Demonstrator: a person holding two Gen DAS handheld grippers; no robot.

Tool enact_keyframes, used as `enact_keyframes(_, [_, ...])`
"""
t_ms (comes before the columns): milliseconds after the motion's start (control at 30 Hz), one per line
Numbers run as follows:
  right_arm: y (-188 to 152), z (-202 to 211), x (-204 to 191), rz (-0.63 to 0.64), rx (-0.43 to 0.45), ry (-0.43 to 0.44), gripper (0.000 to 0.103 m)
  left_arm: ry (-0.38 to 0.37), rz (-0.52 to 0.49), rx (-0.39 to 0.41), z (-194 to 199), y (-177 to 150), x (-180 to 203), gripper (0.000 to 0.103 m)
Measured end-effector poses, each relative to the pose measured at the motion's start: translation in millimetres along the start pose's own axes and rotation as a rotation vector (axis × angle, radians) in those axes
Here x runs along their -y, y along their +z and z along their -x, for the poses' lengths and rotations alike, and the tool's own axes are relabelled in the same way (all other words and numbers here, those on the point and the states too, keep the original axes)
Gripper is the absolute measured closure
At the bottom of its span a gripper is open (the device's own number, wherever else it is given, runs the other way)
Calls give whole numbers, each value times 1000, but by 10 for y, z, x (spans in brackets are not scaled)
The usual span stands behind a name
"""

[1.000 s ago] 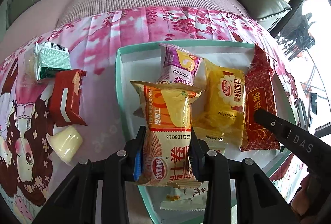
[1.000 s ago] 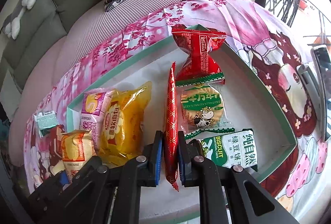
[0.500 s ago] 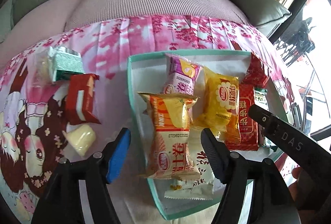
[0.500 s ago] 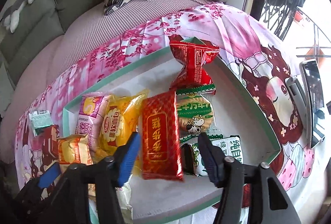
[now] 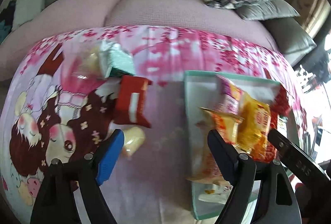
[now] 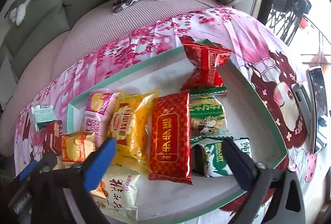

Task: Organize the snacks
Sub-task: 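Withdraw both tools from the tray back toward the snack pile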

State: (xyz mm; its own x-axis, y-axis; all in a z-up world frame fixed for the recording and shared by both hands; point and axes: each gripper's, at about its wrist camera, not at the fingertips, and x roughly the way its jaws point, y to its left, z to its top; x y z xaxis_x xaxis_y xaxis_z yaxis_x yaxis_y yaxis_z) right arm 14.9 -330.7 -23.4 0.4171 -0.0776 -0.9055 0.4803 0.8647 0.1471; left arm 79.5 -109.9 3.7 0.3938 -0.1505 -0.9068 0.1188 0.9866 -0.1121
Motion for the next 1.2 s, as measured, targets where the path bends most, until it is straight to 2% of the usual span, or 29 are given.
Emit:
enact_keyframes(33, [1, -4, -9, 3, -2, 1, 0, 7, 12, -1, -8, 3, -38, 18])
enact_keyframes(100, [-3, -6, -28, 10, -3, 0, 0, 16, 29, 2, -13, 6, -101, 9])
enact_keyframes(500, [9, 67, -173, 55, 11, -3, 0, 74, 117, 56, 121, 71, -503, 9])
enact_keyframes(667, [-37, 85, -352, 96, 5, 11, 0, 148, 113, 74, 169, 91, -668, 9])
enact_keyframes(933, [-147, 265, -725, 174, 45, 44, 0, 182, 139, 55, 168, 88, -976, 9])
enact_keyframes(1200, [-343, 286, -1159, 264, 23, 111, 0, 186, 176, 25, 123, 67, -1242, 9])
